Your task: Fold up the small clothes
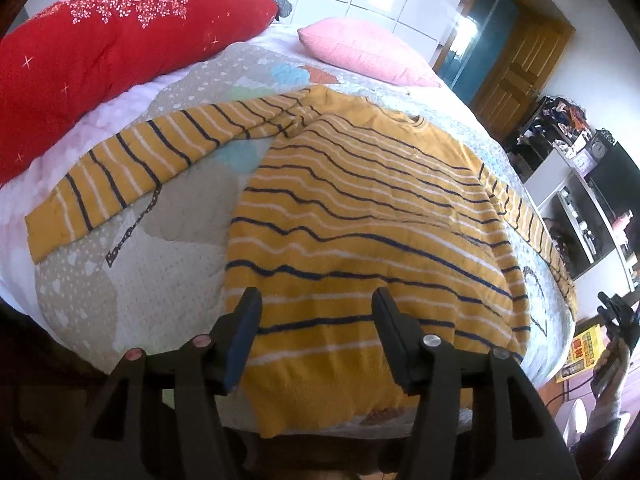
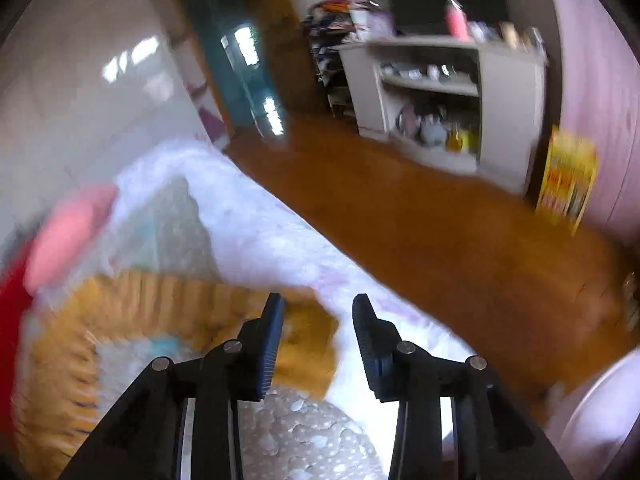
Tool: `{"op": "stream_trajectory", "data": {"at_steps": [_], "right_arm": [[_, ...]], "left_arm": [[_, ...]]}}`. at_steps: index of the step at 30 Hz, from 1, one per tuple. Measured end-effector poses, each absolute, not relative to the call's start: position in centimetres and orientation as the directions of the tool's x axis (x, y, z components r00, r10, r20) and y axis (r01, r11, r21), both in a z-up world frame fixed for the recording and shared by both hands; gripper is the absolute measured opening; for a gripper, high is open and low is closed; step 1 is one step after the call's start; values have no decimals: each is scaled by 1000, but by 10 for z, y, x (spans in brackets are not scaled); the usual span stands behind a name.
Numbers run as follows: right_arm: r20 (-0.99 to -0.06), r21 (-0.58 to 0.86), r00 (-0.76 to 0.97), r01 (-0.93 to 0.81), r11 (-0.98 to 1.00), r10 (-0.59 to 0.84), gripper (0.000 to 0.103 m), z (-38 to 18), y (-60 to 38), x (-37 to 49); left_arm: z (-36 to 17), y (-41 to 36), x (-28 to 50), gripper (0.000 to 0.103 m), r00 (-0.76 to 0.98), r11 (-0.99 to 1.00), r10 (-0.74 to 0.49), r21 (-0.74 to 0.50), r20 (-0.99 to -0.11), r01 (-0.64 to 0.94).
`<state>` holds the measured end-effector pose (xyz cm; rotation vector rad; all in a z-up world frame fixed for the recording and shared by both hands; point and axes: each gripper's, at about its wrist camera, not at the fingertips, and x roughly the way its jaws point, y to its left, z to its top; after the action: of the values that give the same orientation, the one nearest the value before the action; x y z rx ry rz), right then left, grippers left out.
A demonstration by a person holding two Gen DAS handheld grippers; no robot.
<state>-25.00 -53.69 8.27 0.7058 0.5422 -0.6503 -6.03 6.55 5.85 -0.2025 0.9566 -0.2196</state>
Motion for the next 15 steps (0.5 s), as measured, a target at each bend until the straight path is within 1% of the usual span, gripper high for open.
{"op": "stream_trajectory", "data": {"at_steps": [3,6,9,11,12,13,15], "right_arm": [[-622,501,729,651,570,-286,52,65,-533,-264],[-607,593,768,609,527,-205,53,45,-536,-268],[-529,718,839,522,460,-127,54,31,-545,-256],[-473,789,877,465,401,-87,54,30,-556,-243],[-471,807,880,458,374,-62,56,28,-562,-230],[-500,802,865,481,356,-43,58,24,-568,-214],[-587,770,810,561,305,-8,59,13,-578,-185]], "left_arm": [[56,63,-58,58,545,960,-273,-263,-793,97],[56,58,-58,59,541,958,-281,-264,-793,111],[56,53,-59,62,542,960,-276,-253,-794,118],[54,52,-59,63,537,960,-276,-255,-797,114],[53,52,-59,63,532,959,-278,-260,-799,111],[52,51,-59,63,528,958,-281,-264,-802,108],[50,50,-60,63,520,956,-288,-273,-804,107]]}}
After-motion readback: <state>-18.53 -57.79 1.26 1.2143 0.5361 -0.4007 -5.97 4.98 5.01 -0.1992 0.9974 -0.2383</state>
